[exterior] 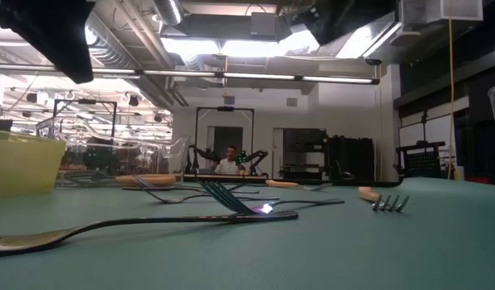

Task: Sort silverware by color (type)
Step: Put the orange fork in the top transparent bin

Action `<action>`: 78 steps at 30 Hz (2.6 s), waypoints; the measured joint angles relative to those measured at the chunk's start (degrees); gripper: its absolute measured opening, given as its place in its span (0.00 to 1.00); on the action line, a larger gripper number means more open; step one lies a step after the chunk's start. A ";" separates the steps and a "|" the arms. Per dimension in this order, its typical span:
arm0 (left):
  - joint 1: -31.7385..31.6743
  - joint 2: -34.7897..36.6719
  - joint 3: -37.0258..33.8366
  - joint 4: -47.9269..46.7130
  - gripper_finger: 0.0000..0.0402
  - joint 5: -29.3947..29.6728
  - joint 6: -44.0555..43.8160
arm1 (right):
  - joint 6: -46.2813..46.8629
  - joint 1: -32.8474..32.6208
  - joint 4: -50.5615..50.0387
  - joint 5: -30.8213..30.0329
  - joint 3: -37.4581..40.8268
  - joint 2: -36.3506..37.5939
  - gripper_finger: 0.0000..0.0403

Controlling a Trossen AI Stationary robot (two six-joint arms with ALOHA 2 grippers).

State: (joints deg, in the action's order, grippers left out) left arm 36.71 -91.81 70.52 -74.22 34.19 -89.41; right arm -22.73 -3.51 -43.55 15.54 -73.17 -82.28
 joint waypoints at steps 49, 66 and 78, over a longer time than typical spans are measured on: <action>-0.04 0.00 -0.05 1.03 0.22 3.36 0.07 | -21.94 -5.46 -14.75 -25.96 1.52 -26.38 0.28; -0.03 0.00 -0.07 1.03 0.22 4.26 0.07 | -22.78 -5.50 -6.81 -27.80 8.13 -26.03 0.28; -0.04 0.00 -0.07 1.03 0.22 4.28 0.07 | -22.74 -5.50 -6.76 -27.13 8.75 -26.14 0.12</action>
State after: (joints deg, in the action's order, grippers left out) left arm 36.67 -91.81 70.46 -73.19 38.47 -89.34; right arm -45.47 -9.02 -50.31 -11.60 -64.42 -108.42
